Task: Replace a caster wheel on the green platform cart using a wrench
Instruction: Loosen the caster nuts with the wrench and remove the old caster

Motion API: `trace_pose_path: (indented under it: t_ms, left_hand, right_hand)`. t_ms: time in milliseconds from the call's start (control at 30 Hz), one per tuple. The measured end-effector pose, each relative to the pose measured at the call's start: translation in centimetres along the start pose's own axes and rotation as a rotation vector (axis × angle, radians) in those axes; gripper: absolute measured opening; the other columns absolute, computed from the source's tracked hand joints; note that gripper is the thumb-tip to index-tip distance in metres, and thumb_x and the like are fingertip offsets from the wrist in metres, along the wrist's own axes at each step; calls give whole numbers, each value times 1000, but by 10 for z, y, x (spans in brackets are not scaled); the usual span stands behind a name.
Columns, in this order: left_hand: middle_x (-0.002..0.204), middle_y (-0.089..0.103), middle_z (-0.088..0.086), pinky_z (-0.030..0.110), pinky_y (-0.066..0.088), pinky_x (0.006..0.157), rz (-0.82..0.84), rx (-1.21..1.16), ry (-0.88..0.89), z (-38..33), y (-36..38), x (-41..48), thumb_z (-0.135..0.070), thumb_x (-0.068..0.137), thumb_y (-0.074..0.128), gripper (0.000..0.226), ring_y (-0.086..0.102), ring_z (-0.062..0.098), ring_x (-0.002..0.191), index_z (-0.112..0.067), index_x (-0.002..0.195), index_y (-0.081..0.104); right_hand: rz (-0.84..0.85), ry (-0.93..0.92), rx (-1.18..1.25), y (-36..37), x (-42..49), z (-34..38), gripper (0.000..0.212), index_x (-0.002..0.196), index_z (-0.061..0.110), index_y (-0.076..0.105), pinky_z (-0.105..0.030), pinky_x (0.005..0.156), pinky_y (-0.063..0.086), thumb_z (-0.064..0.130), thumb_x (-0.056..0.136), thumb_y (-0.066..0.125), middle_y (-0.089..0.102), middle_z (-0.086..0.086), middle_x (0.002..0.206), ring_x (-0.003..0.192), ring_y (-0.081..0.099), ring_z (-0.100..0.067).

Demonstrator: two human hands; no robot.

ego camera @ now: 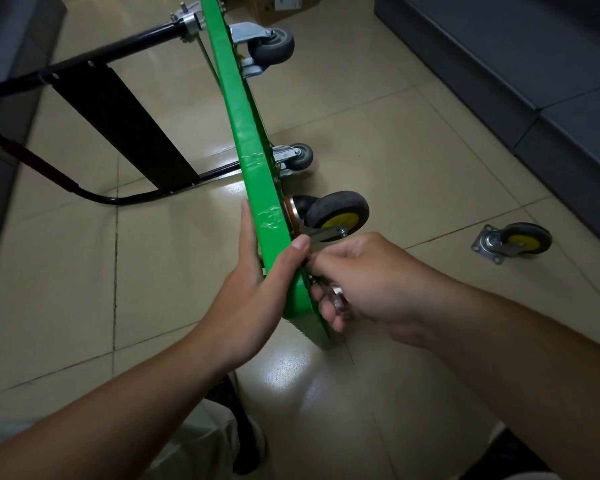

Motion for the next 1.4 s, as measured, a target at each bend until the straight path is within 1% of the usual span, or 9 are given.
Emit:
trace_pose_path:
  t_ms: [133,300,500,667,867,1000,1100,1233,1400]
  left_hand:
    - [109,68,-33,35,55,94,-18,96,6,-5,-5,-1,-84,74,44,102,68,-4,102,-62,154,-16]
    - [114,64,-24,42,58,87,-95,284,158,-21,-12,-1,-70,84,49,96,68,6,97,-62,154,-16]
    - [164,30,-24,49,46,113,-72,224,144,-15,-10,4,-77,80,47,89,47,11,143,-67,154,-2]
    - [154,41,-26,46,46,114,-84,139,155,-13,-11,10,-69,82,53,89,51,6,137,-58,158,8]
    - [134,39,-55,29,41,113,-87,92,165,-11,-10,13,-69,85,47,83,45,-16,133,-54,160,13]
    - [142,44,-42,32,43,112,-96,106,164,-13,-11,13,-70,84,46,84,48,-8,133,-54,159,12]
    - [156,42,-18,46,44,115,-96,121,154,-14,-10,12,-67,85,47,85,50,9,138,-52,160,10]
    - [151,33,-37,43,35,122,-116,144,161,-14,-10,14,-56,94,45,74,38,-4,144,-52,161,12]
    - [161,33,-22,43,33,123,-127,154,152,-14,-10,15,-53,95,41,71,38,-1,145,-52,160,12]
  right_hand:
    - [-35,-101,-102,-3,4,-6,28,80,1,67,-22,41,39,10,103,52,53,-13,62,38,48,-14]
    - [21,-168,-152,-11,9,-21,21,98,13,76,-27,44,42,9,101,56,62,-13,65,45,51,-21]
    - [-2,-262,-408,-40,26,-55,30,125,35,68,-23,49,50,18,100,65,73,2,72,56,66,-14]
    - [-55,-268,-633,-52,54,-83,25,120,22,73,-35,89,59,13,99,64,77,7,103,94,72,-7]
    - [-188,-89,-813,-83,59,-124,8,92,9,65,-35,68,53,12,96,60,65,-5,77,74,65,-30]
    - [-299,-146,-699,-83,28,-104,34,62,22,46,-20,47,30,8,91,57,43,8,50,46,40,-6]
    - [-292,-285,-650,-64,-6,-64,28,83,24,71,-13,46,30,12,99,51,50,19,50,49,48,0]
    - [-279,-253,-495,-45,-28,-40,37,130,31,69,0,59,39,19,104,47,59,31,64,70,59,16]
    - [-225,-82,-202,-29,-22,-41,40,138,28,63,-8,46,34,15,105,46,58,23,52,43,47,4]
Point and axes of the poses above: each hand's wrist, its own x-axis towards the middle knuckle, its own y-axis out of the palm, z = x × y, the point moved 9 cm from there along x, towards the middle knuckle
